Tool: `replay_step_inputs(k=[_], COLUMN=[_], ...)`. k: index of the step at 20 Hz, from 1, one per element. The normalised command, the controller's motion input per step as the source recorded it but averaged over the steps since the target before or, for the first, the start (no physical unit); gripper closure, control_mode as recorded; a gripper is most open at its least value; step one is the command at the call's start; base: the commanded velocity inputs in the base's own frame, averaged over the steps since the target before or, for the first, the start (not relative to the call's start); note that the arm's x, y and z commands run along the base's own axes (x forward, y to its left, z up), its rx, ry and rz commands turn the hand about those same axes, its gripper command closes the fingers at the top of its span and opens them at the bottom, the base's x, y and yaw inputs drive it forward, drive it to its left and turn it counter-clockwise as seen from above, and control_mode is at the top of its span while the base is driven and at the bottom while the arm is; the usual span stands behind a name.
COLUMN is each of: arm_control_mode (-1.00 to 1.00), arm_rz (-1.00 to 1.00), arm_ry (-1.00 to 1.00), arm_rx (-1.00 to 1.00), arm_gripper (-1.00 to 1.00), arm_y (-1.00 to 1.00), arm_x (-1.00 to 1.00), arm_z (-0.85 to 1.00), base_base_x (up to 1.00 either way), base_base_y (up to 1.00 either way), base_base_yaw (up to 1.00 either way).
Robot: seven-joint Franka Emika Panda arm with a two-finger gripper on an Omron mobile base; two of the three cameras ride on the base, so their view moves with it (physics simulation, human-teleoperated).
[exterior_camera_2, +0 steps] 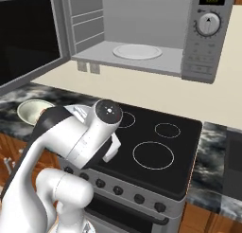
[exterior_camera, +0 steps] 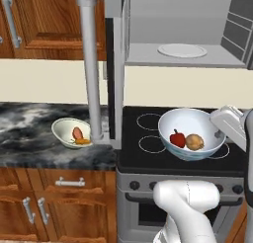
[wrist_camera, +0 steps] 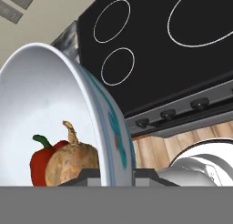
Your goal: Place the bowl containing the onion and bell pepper in the microwave. Close the microwave door and press the start button to microwave the meal.
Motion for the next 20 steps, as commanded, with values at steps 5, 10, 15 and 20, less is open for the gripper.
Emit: replay_step_inputs(k=[5,10,15,20], arm_control_mode=[1.00,1.00,-1.00,-1.00], arm_rz=[0.00,0.00,0.01,0.00], arm_ry=[0.00,0.00,0.00,0.00], arm_rx=[0.00,0.00,0.00,0.00], arm_gripper=[1.00,1.00,1.00,1.00], arm_y=[0.00,0.00,0.00,0.08], arm_x=[0.00,0.00,0.00,0.08], arm_z=[0.00,0.00,0.00,-0.01], base_base_x=[0.05,0.02,0.00,0.00], base_base_y=[-0.50,-0.21,0.00,0.00], base_base_yaw=[0.20,0.13,0.00,0.00])
